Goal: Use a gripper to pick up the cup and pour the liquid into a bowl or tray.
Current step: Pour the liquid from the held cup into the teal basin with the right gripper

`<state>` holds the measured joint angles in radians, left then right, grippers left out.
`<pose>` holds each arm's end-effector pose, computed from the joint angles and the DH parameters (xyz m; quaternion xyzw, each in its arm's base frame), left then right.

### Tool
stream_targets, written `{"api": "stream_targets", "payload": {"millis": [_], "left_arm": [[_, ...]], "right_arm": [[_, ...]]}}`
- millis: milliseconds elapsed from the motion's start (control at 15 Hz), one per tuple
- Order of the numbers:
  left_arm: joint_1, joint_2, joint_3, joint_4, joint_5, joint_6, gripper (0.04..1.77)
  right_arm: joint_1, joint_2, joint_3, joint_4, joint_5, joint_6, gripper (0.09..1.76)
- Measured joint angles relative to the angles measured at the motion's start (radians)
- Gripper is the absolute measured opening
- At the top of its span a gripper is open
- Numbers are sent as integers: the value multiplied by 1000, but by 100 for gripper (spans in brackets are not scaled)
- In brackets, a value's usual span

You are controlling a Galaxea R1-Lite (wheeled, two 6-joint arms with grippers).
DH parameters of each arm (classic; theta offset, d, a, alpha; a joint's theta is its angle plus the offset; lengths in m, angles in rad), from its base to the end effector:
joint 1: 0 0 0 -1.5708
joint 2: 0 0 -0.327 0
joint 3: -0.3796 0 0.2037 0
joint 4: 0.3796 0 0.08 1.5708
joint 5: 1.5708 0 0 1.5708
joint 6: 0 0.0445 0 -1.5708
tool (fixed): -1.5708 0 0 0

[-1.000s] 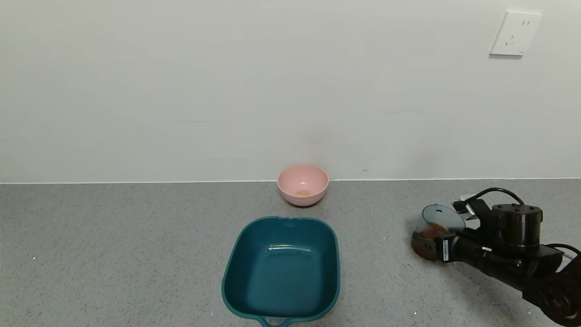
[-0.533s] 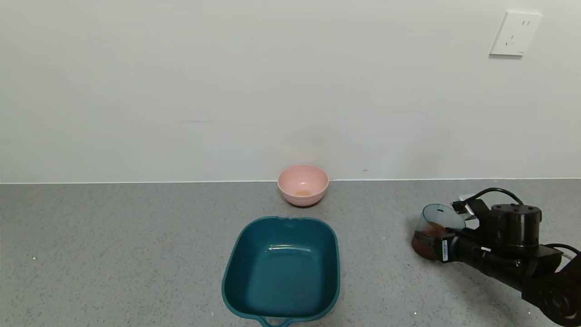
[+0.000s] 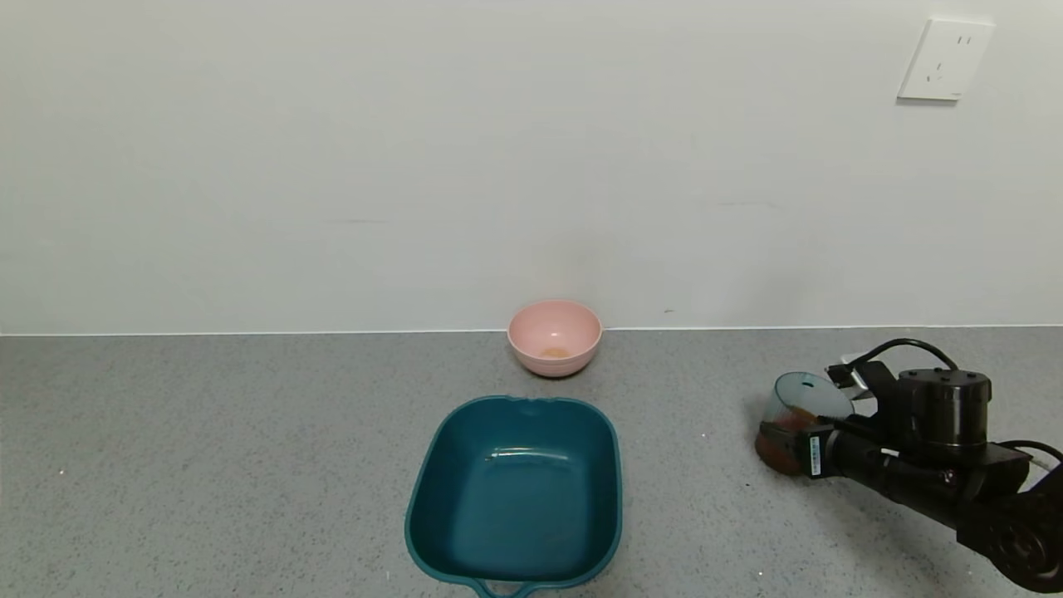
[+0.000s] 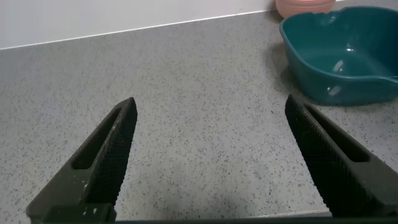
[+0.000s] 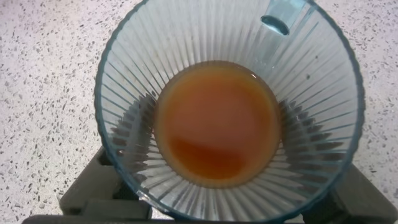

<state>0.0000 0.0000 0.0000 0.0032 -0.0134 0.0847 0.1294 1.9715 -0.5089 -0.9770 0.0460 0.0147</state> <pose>-0.0133 -0.0006 0.0751 0.0423 0.0013 -0.0068 0.9991 0.3300 0.0450 0.0631 -0.0029 0.2408 0.0832 0.9670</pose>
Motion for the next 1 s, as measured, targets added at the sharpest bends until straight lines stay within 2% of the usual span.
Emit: {"api": "stream_targets", "payload": {"millis": [333,1000], "left_arm": [[0,0,0,0,0,0,172],[0,0,0,0,0,0,172]], "right_arm": [[48,-69,-115,169,-41,4,135],[174,-113,-269,253,-89,27,135]]}}
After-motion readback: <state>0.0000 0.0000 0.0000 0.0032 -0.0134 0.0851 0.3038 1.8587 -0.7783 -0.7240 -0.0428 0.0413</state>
